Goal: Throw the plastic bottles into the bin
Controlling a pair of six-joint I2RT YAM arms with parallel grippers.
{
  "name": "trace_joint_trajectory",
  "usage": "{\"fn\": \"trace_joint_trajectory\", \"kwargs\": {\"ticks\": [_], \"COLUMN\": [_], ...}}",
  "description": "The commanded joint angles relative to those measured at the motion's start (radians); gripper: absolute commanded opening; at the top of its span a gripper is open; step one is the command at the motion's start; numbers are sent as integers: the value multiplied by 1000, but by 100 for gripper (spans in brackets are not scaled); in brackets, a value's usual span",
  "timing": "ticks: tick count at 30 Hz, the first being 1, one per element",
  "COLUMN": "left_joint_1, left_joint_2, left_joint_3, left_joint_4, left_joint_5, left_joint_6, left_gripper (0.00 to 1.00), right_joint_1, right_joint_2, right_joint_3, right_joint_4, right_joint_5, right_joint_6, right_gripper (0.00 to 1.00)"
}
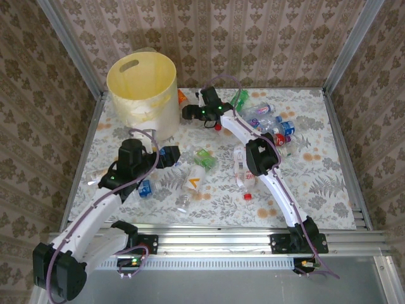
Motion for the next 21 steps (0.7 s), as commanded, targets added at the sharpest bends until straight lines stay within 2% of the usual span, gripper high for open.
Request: {"fn": "trace_joint_trajectory", "kwargs": {"ticks": [1,14,21], "left_joint_1": [7,8,9], "left_joint_2": [-27,-73,-95], "left_joint_3": [21,40,41], "left_joint_4": [-16,-74,-89], "left_joint_5": [17,3,5], "left_joint_6": [-16,3,8], "left_gripper": [100,100,100], "right_joint_1": [-13,-11,6], "right_joint_2": [47,125,131], "right_joint_3": [76,144,145], "right_joint_4": [42,132,105], "right_joint_5": [-31,-116,-130], "right_joint_6": [57,206,213], "right_gripper": [90,83,76]}}
